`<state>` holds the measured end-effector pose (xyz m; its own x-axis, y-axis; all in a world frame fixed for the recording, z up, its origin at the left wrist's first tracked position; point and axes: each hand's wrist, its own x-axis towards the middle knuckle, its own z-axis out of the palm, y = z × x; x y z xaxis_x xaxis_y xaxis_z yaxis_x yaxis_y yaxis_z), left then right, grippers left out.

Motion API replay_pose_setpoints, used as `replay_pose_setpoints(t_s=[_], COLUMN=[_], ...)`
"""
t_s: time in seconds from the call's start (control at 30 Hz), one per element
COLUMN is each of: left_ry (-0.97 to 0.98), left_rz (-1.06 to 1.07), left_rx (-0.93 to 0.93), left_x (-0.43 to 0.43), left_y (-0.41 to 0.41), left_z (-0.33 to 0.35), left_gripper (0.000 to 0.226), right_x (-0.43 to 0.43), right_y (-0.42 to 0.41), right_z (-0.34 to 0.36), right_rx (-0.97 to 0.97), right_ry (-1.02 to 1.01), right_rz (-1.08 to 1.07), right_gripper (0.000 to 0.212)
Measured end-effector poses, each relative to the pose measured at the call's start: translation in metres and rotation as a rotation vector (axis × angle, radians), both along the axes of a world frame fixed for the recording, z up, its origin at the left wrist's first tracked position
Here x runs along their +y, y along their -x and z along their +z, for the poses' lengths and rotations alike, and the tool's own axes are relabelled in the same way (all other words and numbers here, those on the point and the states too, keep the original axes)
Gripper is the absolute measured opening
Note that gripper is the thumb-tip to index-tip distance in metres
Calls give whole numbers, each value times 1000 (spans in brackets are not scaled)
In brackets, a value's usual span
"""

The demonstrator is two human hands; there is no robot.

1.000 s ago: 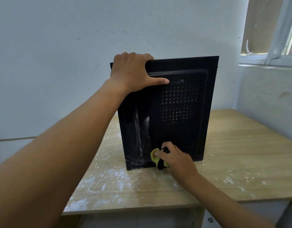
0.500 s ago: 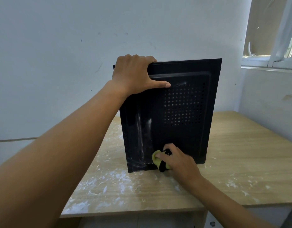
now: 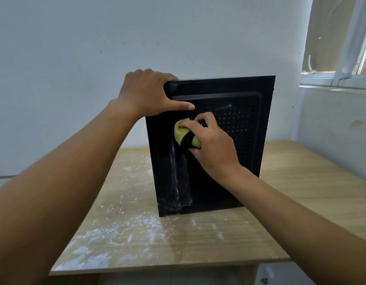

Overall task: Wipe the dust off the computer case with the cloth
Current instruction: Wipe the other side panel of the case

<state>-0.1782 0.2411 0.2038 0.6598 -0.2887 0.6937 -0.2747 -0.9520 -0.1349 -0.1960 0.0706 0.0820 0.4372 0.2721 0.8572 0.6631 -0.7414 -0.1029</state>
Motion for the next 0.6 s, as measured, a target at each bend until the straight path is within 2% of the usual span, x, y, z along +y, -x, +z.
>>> replay_pose_setpoints(t_s=[0.23, 0.6], left_ry=[24, 44], left_rz=[-13, -15], left_rx=[9, -8], left_x=[0, 0], left_y=[-1, -2], left_z=[-2, -4], left_gripper=[95, 83], right_x=[5, -3], right_y=[0, -1], right_z=[-28, -115], right_rx=[-29, 101], right_ry=[40, 216], right_rz=[1, 1], right_gripper=[53, 60])
